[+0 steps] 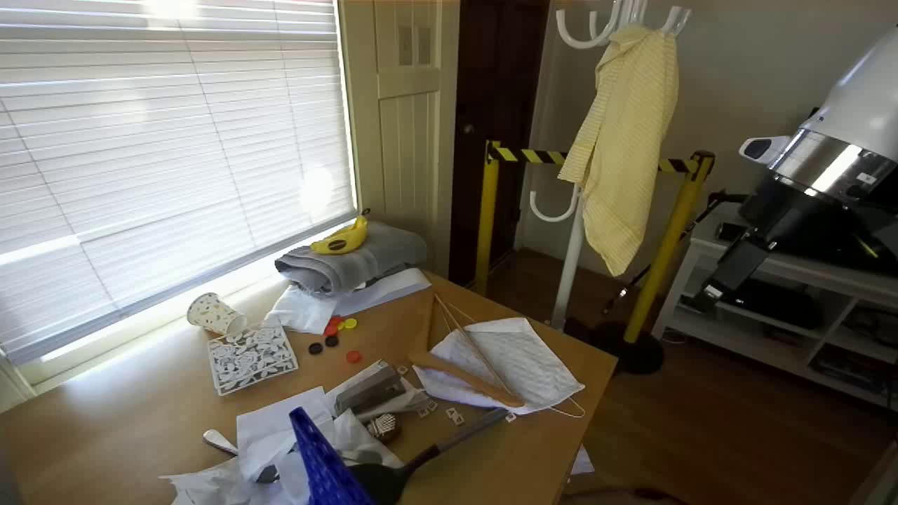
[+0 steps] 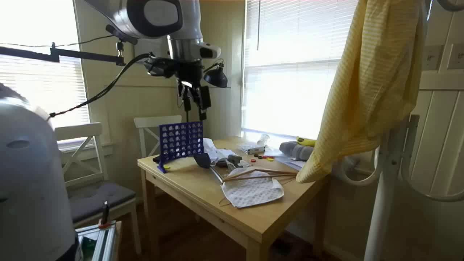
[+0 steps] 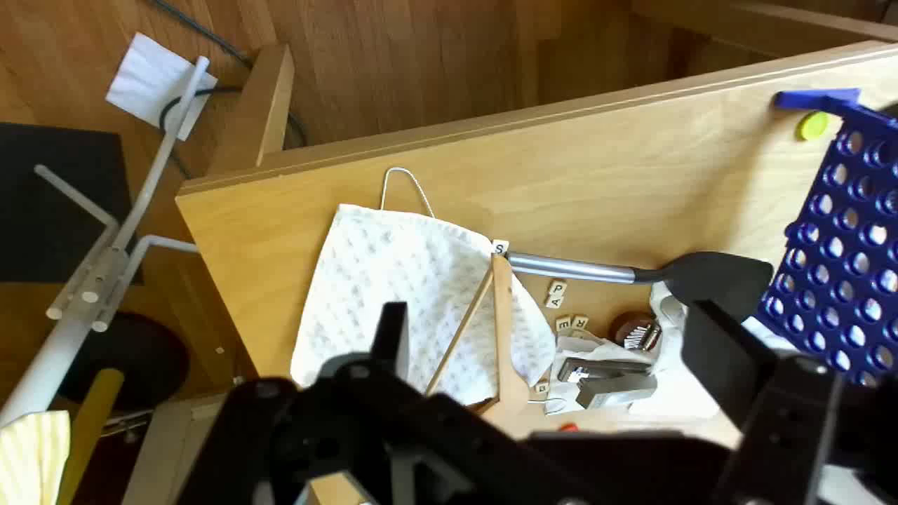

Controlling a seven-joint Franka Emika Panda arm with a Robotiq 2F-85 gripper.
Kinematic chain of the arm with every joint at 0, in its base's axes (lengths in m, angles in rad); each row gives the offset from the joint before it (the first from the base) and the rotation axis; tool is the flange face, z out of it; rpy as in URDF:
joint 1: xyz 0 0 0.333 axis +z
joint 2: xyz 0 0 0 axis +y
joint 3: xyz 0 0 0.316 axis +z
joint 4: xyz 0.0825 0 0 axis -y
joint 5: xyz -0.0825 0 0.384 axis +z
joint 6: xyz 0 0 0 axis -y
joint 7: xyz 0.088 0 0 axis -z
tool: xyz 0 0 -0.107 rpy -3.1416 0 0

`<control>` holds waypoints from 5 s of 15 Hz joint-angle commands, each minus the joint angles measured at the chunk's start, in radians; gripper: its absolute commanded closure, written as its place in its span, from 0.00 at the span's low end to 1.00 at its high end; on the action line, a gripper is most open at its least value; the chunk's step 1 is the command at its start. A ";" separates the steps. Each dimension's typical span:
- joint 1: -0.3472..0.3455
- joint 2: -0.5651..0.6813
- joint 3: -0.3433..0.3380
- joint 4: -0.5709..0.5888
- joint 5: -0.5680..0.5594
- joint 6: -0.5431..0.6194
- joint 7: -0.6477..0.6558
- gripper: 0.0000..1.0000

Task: Unhang the yellow towel from the stand and put it on the table.

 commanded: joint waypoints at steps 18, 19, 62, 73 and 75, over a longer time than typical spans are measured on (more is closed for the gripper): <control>-0.045 -0.054 -0.011 0.013 -0.039 0.243 -0.020 0.00; -0.057 -0.060 -0.020 0.024 -0.050 0.282 -0.023 0.00; -0.407 0.239 -0.136 0.819 -0.325 0.202 0.009 0.00; -0.388 0.430 -0.229 1.121 -0.216 0.021 0.099 0.00; -0.397 0.444 -0.220 1.129 -0.226 0.018 0.144 0.00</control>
